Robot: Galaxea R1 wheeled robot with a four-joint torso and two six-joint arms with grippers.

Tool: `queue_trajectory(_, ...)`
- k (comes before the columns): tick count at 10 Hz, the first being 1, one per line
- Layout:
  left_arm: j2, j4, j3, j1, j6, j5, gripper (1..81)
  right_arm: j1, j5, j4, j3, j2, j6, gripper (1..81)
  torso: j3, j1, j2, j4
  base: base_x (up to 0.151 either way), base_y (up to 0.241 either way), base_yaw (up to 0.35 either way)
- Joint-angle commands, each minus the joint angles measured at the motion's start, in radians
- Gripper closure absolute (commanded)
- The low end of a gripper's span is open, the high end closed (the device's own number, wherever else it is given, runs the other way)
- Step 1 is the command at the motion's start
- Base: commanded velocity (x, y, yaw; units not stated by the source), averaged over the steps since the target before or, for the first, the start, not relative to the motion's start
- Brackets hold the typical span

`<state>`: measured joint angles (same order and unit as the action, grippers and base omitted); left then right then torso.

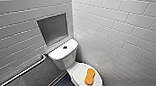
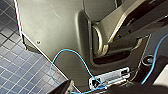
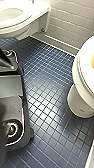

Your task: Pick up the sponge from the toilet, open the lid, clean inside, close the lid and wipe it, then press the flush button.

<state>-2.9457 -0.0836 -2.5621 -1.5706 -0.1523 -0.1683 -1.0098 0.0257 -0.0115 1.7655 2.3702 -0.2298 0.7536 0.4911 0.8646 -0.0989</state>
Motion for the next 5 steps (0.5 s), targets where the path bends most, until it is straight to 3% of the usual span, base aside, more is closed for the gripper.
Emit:
queue_trajectory(1,-0.014,0.004,0.005,-0.022,0.0,0.079,1.0,0.09,0.049,0.019,-0.038,-0.056,-0.005,1.0,0.053,0.062,0.097,0.0,0.0,0.0,0.0)
queue_trajectory(3,-0.012,0.004,0.002,-0.022,0.0,0.078,1.0,0.141,0.051,0.031,-0.054,-0.073,-0.025,1.0,0.084,0.107,0.167,0.0,0.0,0.0,0.0)
queue_trajectory(5,-0.017,-0.001,-0.007,-0.022,-0.001,0.078,1.0,0.193,0.052,0.033,-0.08,-0.082,-0.039,1.0,0.144,0.154,0.244,0.0,0.0,0.0,0.0)
